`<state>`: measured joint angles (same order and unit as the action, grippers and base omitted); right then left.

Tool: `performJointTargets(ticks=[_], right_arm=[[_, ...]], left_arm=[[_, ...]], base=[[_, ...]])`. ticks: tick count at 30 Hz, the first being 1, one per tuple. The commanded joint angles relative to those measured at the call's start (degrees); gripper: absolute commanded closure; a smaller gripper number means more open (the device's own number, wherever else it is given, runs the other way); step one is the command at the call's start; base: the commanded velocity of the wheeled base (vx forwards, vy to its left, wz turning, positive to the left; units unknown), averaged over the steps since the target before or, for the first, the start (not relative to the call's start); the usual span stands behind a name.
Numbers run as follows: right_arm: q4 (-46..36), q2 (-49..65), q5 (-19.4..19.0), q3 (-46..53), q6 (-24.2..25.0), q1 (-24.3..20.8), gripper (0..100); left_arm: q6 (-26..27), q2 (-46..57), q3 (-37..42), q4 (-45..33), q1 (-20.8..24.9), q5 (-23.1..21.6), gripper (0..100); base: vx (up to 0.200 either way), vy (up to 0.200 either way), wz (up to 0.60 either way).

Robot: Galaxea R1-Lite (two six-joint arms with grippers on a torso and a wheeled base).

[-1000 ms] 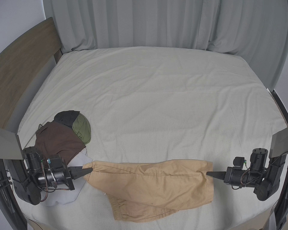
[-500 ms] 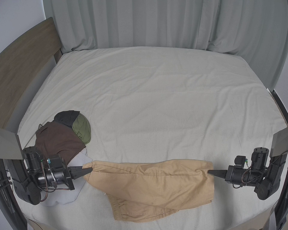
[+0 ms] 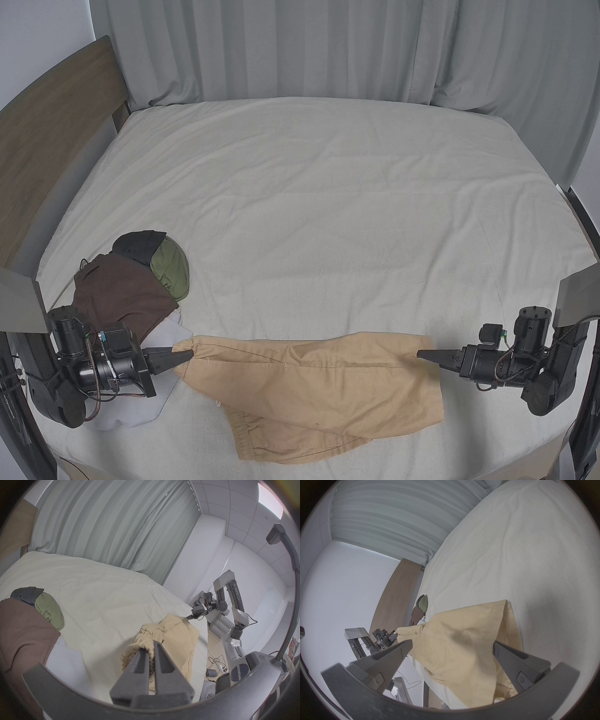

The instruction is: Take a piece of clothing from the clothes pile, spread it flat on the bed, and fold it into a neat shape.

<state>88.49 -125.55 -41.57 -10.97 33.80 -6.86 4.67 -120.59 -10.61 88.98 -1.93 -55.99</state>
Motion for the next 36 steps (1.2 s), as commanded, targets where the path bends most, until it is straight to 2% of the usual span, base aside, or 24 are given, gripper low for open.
performJointTargets(ticks=[1,22,25,30,36], right_arm=[[0.01,-1.71,0.00,-0.89,0.03,-0.61,0],[0.10,-3.82,0.26,-3.00,0.03,-3.95,0],[0.10,-3.82,0.70,-3.44,0.03,-4.56,0],[0.19,-5.32,4.39,-5.02,0.03,-6.67,0],[0.19,-5.76,4.48,-5.20,0.12,-6.67,0]], left_arm=[[-0.01,-0.17,0.06,0.05,-0.01,0.01,100],[-0.01,-0.08,0.06,0.05,0.17,0.01,100],[-0.01,-0.08,0.06,0.05,0.17,0.01,100],[-0.01,-0.08,0.06,0.05,0.34,0.01,100],[-0.01,-0.08,0.15,0.05,0.26,0.01,100]], base=[[0.000,0.000,0.00],[0.000,0.000,0.00],[0.000,0.000,0.00],[0.000,0.000,0.00],[0.000,0.000,0.00]])
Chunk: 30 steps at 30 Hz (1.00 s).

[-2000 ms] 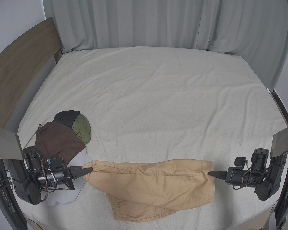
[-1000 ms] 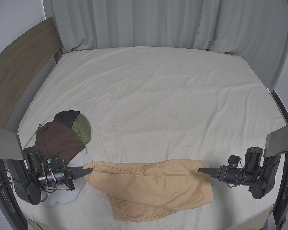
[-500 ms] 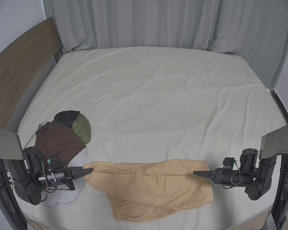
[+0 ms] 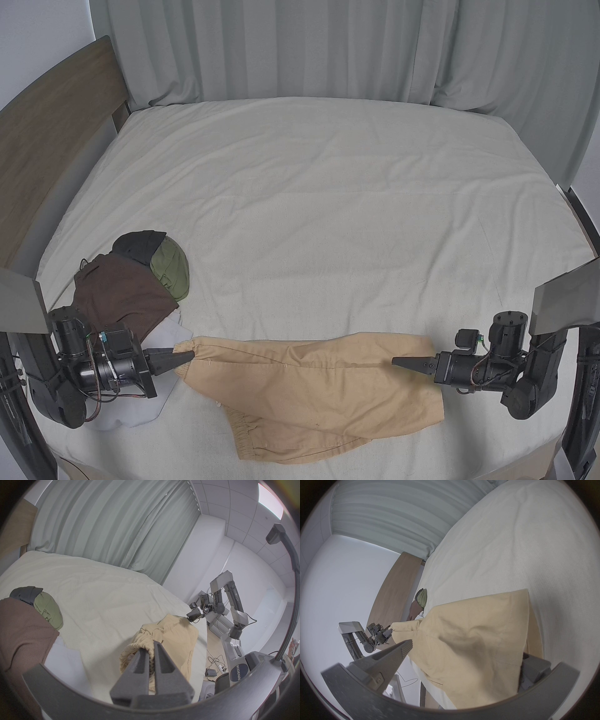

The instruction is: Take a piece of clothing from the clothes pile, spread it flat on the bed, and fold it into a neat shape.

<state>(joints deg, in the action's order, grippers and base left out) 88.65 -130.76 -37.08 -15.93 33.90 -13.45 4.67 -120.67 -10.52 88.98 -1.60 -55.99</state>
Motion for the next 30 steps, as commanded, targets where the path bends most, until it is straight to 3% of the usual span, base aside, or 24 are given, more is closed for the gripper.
performJointTargets(ticks=[1,7,8,30], right_arm=[[0.03,-0.55,-0.01,-0.24,0.02,-0.09,0],[0.03,-0.55,0.08,-0.50,0.02,0.00,0],[0.03,-0.55,0.08,-0.50,0.02,0.00,100],[0.12,0.33,-0.01,-0.24,-0.15,0.17,100]], left_arm=[[-0.01,0.00,0.06,0.05,-0.07,0.01,100],[-0.01,0.00,0.06,0.05,0.01,0.01,100],[-0.01,0.00,0.06,0.05,0.01,0.01,100],[-0.01,-0.09,-0.03,0.05,-0.07,0.01,100]], base=[[0.000,0.000,0.00],[0.000,0.000,0.00],[0.000,0.000,0.00],[0.000,0.000,0.00]])
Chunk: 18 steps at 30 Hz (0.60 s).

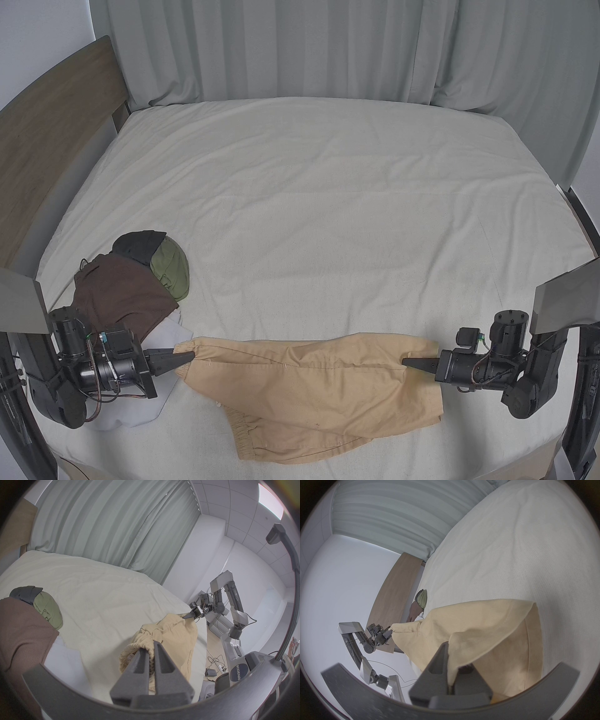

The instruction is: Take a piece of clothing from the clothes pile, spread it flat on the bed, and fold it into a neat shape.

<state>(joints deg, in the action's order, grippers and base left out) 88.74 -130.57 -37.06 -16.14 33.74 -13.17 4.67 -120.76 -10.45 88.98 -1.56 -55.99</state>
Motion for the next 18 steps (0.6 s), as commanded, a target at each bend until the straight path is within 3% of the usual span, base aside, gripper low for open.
performJointTargets(ticks=[1,15,18], right_arm=[[0.03,0.14,-0.03,-0.03,0.01,-0.11,100],[-0.14,6.12,0.06,0.14,0.01,-1.51,100],[-0.14,9.02,0.15,1.29,-0.08,-2.48,100]], left_arm=[[-0.01,0.00,-0.19,0.05,-0.11,0.01,100],[-2.12,5.18,-0.54,-0.03,1.21,0.27,100],[-5.28,7.47,-0.89,0.05,1.12,0.27,100]], base=[[0.000,0.000,0.00],[0.000,0.000,0.00],[0.000,0.000,0.00]])
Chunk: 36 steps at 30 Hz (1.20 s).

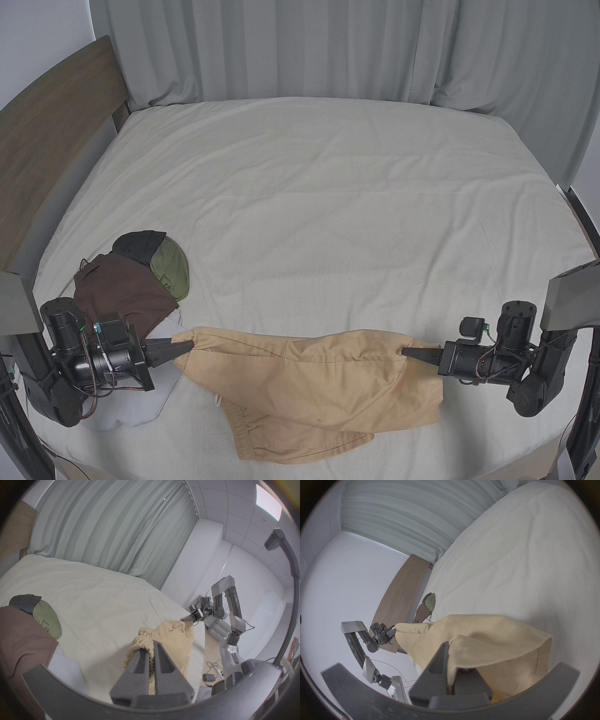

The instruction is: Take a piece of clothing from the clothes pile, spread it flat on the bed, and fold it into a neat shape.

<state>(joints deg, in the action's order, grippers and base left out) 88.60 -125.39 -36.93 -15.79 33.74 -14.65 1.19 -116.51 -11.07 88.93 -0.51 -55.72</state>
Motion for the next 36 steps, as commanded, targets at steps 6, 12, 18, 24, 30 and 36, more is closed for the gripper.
performJointTargets(ticks=[6,12,18,24,30,36], right_arm=[[-0.01,7.18,0.10,0.85,-4.65,-1.52,100],[-0.01,9.64,0.10,0.58,-6.32,-1.52,100],[-0.01,11.40,0.19,0.23,-6.32,-0.99,100],[-0.01,12.01,0.54,-0.30,-6.15,0.15,100],[-0.01,11.93,0.80,-0.82,-6.06,1.03,100],[-0.01,11.93,0.89,-1.26,-6.06,2.35,100]], left_arm=[[-7.52,7.17,-0.80,0.01,0.07,0.00,100],[-10.86,9.72,-2.03,0.10,-0.02,0.00,100],[-11.04,9.81,-3.87,0.10,-0.98,0.00,100],[-11.04,9.72,-4.84,0.10,-2.04,0.09,100],[-11.04,9.28,-5.19,0.10,-3.36,0.09,100],[-11.04,9.19,-5.19,0.10,-4.06,0.00,100]], base=[[0.000,0.000,0.00],[0.000,0.000,0.00],[0.000,0.000,0.00],[0.000,0.000,0.00],[0.000,0.000,0.00],[0.000,0.000,0.00]])
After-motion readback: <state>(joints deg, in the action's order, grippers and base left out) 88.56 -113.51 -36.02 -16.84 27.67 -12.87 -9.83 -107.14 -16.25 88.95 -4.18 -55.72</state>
